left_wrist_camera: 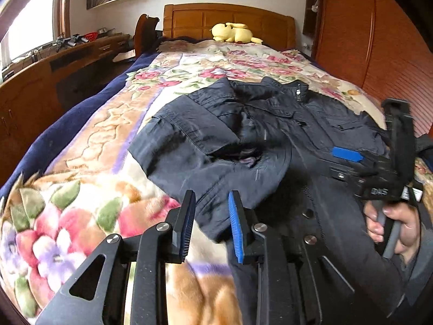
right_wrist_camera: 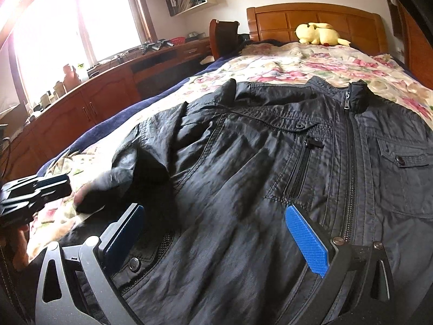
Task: Fold large clothes
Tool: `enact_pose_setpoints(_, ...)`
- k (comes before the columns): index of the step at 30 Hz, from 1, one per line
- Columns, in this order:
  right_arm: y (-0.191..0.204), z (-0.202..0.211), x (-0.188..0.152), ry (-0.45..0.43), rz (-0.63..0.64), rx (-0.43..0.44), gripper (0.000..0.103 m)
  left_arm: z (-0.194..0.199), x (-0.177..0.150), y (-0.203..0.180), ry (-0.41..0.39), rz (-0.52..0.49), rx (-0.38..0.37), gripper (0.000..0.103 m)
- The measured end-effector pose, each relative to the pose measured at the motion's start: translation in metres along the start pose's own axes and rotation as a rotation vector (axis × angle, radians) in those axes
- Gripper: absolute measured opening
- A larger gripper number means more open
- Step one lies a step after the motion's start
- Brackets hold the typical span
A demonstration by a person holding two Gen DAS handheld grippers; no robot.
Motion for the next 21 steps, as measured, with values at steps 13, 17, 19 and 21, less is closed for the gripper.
enact_pose_setpoints(13,0.006,-0.003,-0.004,0.022,0.048,-0.017,0.103,0.027,-0.016,0.027,-0.027,0.013,0.111,0.026)
enact_pose_setpoints(17,0.008,-0.005,-0.005,0.043,0.072,-0.033,0.103,0.038,-0.022,0.034,-0.034,0.015,0.124,0.026)
enact_pose_setpoints(19,0.011,-0.009,-0.007,0.067,0.087,-0.042,0.101,0.044,-0.025,0.037,-0.037,0.022,0.122,0.026)
enact_pose_setpoints(21,0.014,-0.013,-0.008,0.090,0.109,-0.052,0.100,0.050,-0.028,0.039,-0.039,0.028,0.120,0.026)
Point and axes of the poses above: each gripper's, at about its wrist camera, not at the fingertips, and z roughly against the way its jaws point, y to its left, x to its top, the point moved 10 cm from there along -z, roughly the way its jaws point, and after that the axes turned 10 degrees about x, right-handed, at the moved point
